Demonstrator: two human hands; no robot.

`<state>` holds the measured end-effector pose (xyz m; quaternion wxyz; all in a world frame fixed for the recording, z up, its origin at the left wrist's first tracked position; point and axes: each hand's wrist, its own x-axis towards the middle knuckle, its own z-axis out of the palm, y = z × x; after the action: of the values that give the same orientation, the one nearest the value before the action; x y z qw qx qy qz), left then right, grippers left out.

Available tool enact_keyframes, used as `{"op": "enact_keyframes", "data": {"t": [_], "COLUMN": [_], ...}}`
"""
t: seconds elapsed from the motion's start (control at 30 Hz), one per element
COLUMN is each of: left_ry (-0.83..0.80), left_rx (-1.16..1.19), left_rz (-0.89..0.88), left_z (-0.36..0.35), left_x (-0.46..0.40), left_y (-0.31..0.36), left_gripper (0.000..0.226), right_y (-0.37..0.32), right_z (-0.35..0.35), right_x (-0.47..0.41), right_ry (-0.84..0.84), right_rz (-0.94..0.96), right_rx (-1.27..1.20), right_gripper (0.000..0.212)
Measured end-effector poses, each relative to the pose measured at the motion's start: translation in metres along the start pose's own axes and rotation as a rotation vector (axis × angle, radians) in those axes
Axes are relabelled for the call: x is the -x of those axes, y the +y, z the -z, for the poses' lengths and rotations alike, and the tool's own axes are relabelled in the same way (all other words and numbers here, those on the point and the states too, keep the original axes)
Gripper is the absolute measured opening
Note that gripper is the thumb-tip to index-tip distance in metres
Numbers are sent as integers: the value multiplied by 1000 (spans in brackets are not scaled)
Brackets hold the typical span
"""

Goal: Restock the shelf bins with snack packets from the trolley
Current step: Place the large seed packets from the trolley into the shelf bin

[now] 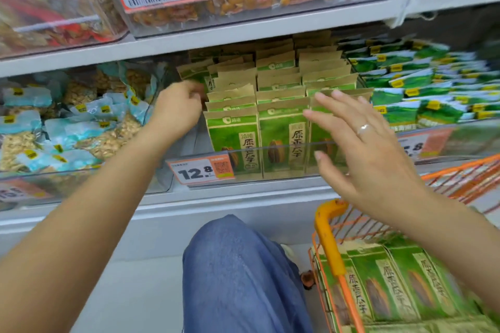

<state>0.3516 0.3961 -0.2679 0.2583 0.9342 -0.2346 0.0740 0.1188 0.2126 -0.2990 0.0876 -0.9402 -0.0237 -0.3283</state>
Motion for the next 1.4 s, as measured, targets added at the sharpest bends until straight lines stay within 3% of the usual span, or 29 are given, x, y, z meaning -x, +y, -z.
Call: {"op": "enact_keyframes", "data": {"t": [0.1,0.2,0.33,0.43,0.6,0.77,0.83,0.93,1.07,1.17,1.3,1.4], "left_ry": [175,234,-49,-273,-440,-427,-439,-434,-427,-425,-351,-364], "left_rx": [271,372,345,198,101,139,132,117,105,203,689,1041], "left_rz": [-43,-279,-593,-769,-732,-683,-674,-675,-689,-662,-390,-184], "left_z": [9,14,-17,-55,-97,-98,-96,-94,-97,-100,-93,-83], "left_x": [10,69,131,157,177,177,179,179,177,175,172,170], "left_y": [19,57,106,132,153,154,155,157,156,153,150,153], "left_gripper": [30,23,23,35,33,23,24,25,26,26,28,27], "right_y": [21,44,67,71,82,97,102,106,120,124,105,82], "right_z": [23,41,56,66,66,40,30,19,19,33,67,91], "right_x": [27,64,99,108,132,142,143,148,144,138,120,107], "right_ry": [-86,-204,-412,-410,-512,-1013,-1123,-1207,-1194,-1065,-800,-606], "right_rz": [-116,-145,-25,45,47,-275,-235,-138,-162,-208,-622,-769], "right_rx": [-48,23,159,209,274,423,501,561,554,374,-387,-818], "right_gripper": [42,36,41,37,28,47,52,47,36,25,14,13]}}
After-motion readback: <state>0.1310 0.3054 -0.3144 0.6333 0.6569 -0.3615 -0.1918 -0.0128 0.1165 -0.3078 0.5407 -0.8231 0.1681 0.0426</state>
